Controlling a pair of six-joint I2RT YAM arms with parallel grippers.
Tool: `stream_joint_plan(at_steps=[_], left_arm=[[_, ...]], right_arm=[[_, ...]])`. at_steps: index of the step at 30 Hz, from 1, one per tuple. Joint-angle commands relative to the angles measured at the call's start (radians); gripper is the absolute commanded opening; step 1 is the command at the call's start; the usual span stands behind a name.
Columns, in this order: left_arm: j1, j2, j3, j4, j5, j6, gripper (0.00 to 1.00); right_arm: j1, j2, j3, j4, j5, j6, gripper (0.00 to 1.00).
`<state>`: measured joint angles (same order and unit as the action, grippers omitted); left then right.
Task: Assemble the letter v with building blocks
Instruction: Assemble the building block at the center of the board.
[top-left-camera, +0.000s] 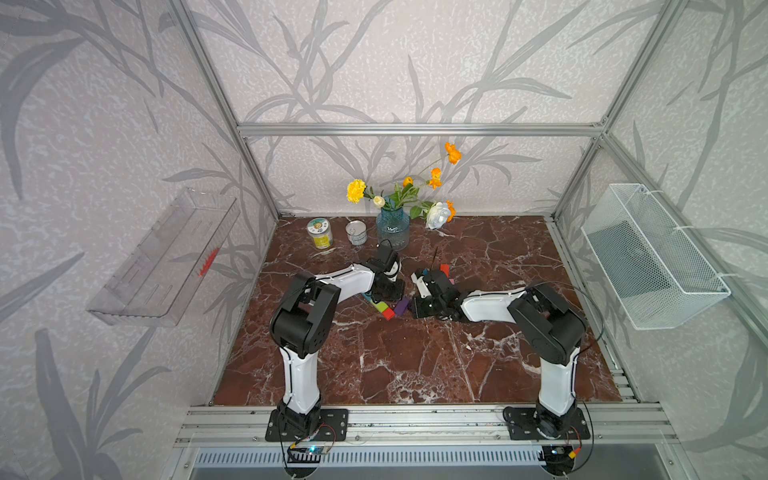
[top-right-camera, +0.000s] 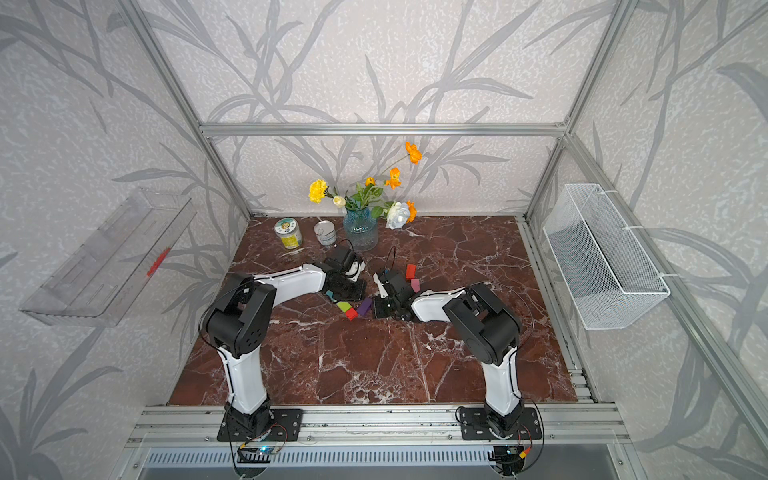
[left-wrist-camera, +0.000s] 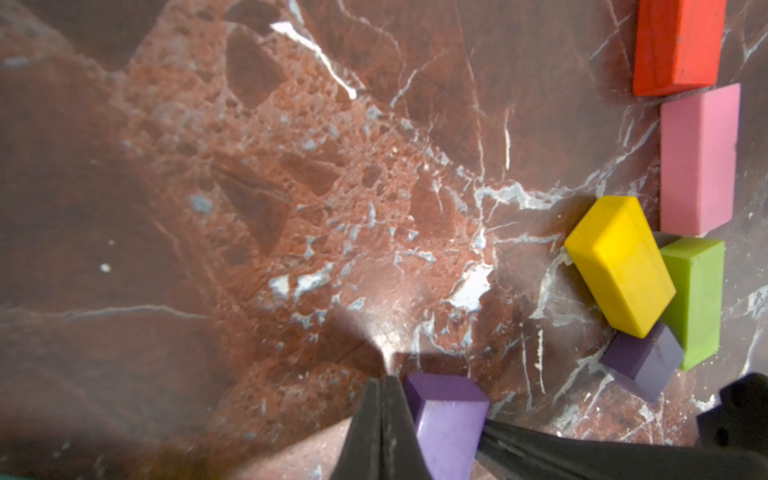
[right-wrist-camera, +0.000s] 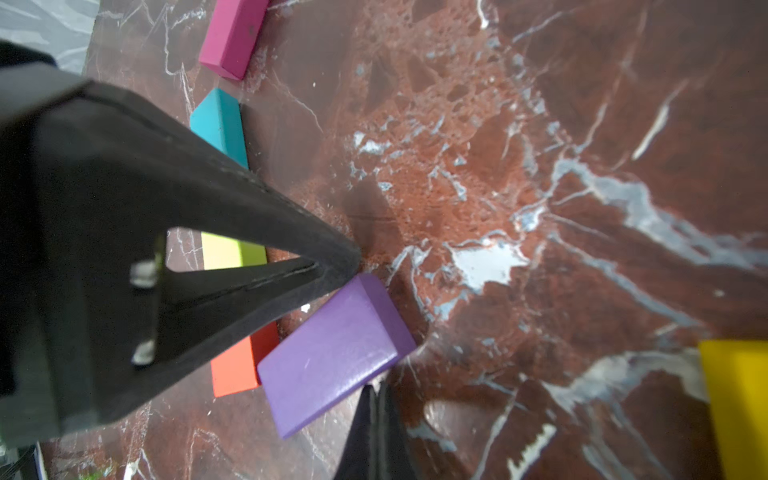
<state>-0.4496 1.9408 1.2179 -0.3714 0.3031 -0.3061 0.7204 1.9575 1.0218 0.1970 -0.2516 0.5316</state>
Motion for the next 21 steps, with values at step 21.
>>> stream_joint_plan(at_steps=[21], left_arm=[[-0.001,0.018,0.005,-0.029,-0.034,0.019,0.00]], right_arm=[[0.034,0.025,-0.052,0.031,-0.048,0.057,0.00]])
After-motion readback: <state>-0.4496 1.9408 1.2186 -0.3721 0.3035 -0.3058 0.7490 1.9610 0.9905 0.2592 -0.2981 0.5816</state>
